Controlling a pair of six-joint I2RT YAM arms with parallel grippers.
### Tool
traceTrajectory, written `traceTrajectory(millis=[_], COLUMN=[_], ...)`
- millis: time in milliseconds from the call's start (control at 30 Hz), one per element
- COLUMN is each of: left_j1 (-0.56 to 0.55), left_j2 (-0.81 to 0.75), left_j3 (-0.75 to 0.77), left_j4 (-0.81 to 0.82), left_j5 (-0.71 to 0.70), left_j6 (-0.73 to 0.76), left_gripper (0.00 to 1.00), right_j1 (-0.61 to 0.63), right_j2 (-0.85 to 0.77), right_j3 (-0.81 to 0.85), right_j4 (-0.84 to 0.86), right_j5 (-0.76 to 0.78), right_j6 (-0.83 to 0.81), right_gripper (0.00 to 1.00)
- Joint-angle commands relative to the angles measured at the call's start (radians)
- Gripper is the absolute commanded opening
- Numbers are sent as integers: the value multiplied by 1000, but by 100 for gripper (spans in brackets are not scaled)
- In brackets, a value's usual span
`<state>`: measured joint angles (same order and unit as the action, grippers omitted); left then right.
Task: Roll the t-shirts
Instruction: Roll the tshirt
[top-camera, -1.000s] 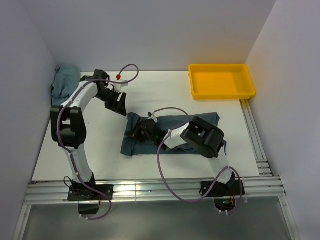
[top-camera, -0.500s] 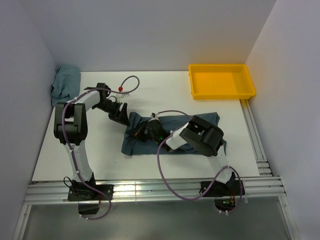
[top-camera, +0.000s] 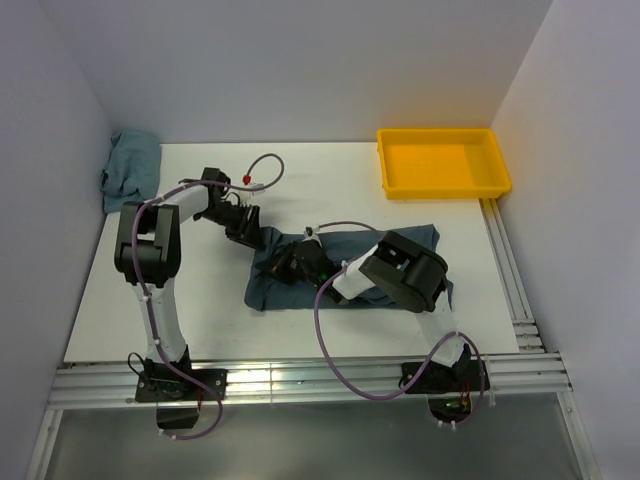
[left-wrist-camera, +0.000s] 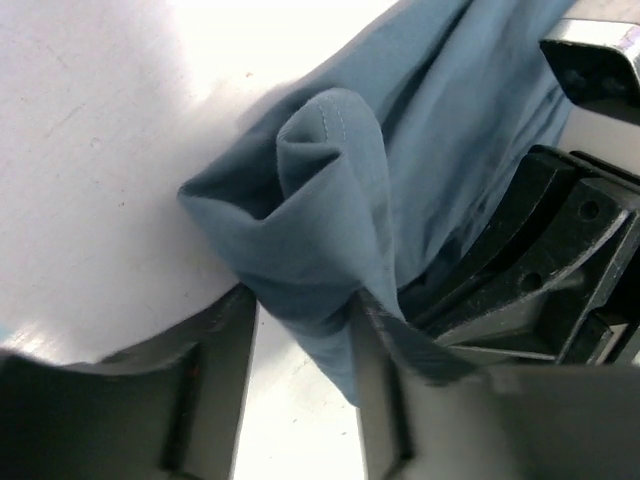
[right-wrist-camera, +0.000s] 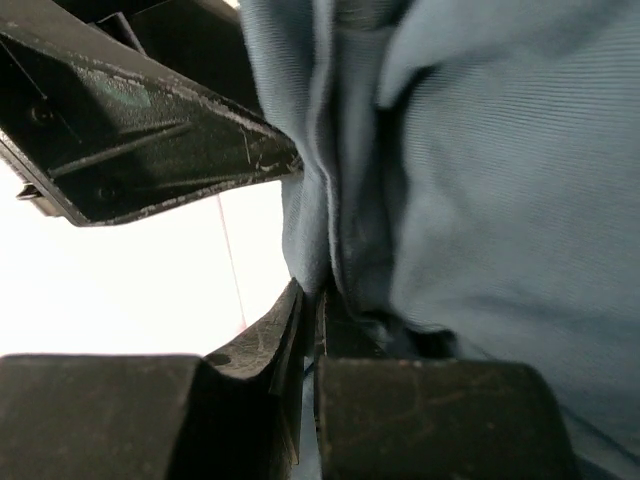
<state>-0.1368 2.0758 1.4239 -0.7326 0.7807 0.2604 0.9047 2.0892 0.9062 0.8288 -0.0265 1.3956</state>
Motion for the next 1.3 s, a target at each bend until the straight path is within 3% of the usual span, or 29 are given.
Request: traceTrajectory(millis=[0, 100, 233, 333, 367, 400, 533, 933, 1267], left_j1=[-12, -20, -43, -67, -76, -81, -89, -98, -101], left_j2=[-23, -45, -72, -89, -92, -97, -89, -79, -74], left_j3=[-13, -22, -29, -42, -45, -49, -39, -14, 7], left_j4=[59, 65, 62, 65, 68, 70, 53, 22, 9], left_j5=[-38, -113, -222, -305, -323, -343, -373, -402, -406], left_j6=[-32, -59, -78, -75, -75, -73, -73, -66, -64], left_gripper=[44, 18, 0, 0, 0, 0, 0, 0, 0], right_j1=[-6, -4, 6, 20, 25, 29, 54, 140, 187], right_j2=[-20, -58, -104, -139, -158, -165, -195, -225, -163], right_j3=[2, 26, 71, 99, 108, 117, 175, 329, 390], right_j4=[-75, -213, -407, -516, -529, -543, -653, -858, -924], right_j5=[23, 78, 155, 198, 206, 211, 252, 319, 286], right_j6=[-30, -84, -150, -193, -210, -219, -253, -287, -279], right_gripper=[0, 0, 2, 15, 27, 33, 49, 52, 52])
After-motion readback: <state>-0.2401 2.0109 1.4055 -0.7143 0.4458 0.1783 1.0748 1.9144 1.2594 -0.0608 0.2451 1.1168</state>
